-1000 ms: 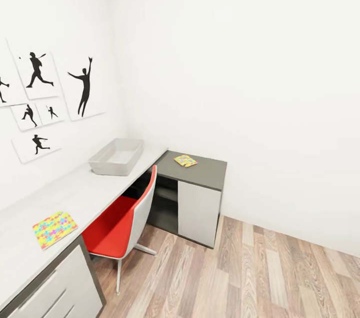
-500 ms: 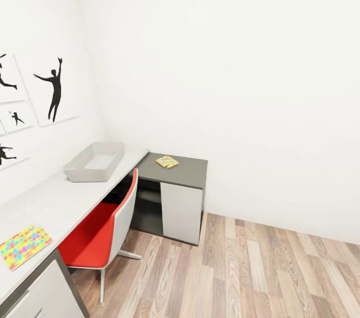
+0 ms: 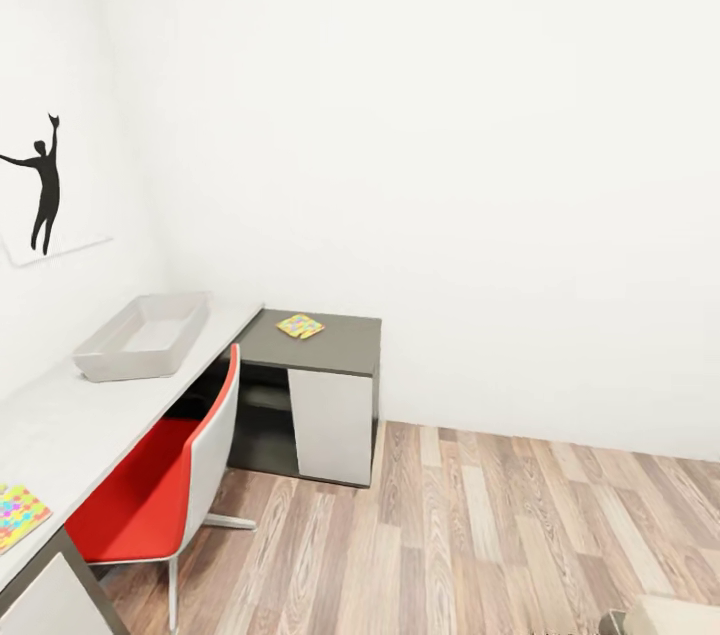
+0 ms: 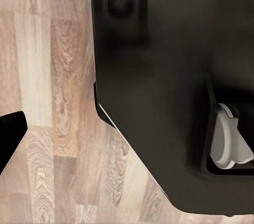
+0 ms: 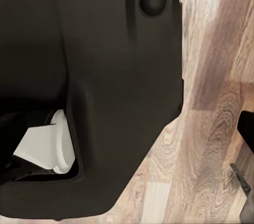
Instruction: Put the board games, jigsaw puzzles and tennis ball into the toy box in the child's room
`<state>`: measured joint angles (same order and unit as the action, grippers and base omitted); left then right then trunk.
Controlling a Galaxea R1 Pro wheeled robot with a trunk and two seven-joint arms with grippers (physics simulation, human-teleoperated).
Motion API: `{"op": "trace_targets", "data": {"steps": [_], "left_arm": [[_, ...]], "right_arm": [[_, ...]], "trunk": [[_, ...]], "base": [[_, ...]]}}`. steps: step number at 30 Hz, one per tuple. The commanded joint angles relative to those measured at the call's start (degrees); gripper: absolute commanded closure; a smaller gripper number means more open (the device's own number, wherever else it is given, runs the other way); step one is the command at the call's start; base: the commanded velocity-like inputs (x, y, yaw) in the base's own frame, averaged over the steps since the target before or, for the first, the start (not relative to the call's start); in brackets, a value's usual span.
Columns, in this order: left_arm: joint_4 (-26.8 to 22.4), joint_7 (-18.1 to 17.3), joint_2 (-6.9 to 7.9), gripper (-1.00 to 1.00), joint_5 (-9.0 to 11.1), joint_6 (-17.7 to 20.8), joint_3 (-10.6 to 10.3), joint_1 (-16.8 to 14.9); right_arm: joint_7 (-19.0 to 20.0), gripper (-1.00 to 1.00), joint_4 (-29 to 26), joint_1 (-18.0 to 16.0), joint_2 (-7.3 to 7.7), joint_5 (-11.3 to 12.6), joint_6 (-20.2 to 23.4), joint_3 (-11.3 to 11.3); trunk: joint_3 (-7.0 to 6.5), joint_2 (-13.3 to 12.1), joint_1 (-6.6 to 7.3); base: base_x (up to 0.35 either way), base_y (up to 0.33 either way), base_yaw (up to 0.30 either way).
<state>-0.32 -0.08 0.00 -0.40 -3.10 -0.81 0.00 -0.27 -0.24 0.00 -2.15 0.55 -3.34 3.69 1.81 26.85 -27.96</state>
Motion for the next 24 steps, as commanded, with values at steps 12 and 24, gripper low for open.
{"op": "trace_targets", "data": {"steps": [12,24], "left_arm": [[0.0,0.0,0.00,-1.00,0.0,-0.1,-0.1,0.0],[-1.8,0.0,0.16,-1.00,0.0,-0.2,0.2,0.0]], "right_arm": [[-0.1,-1.00,0.0,0.0,-0.19,-0.2,-0.4,0.1],[-0.1,-1.00,-0.1,0.0,0.49,-0.3,-2.1,0.1]], "trunk": [[-1.63,-3.9,2.18],[-1.63,-3.9,2.18]], "base": [[0.000,0.000,-0.031],[0.000,0.000,0.000]]}}
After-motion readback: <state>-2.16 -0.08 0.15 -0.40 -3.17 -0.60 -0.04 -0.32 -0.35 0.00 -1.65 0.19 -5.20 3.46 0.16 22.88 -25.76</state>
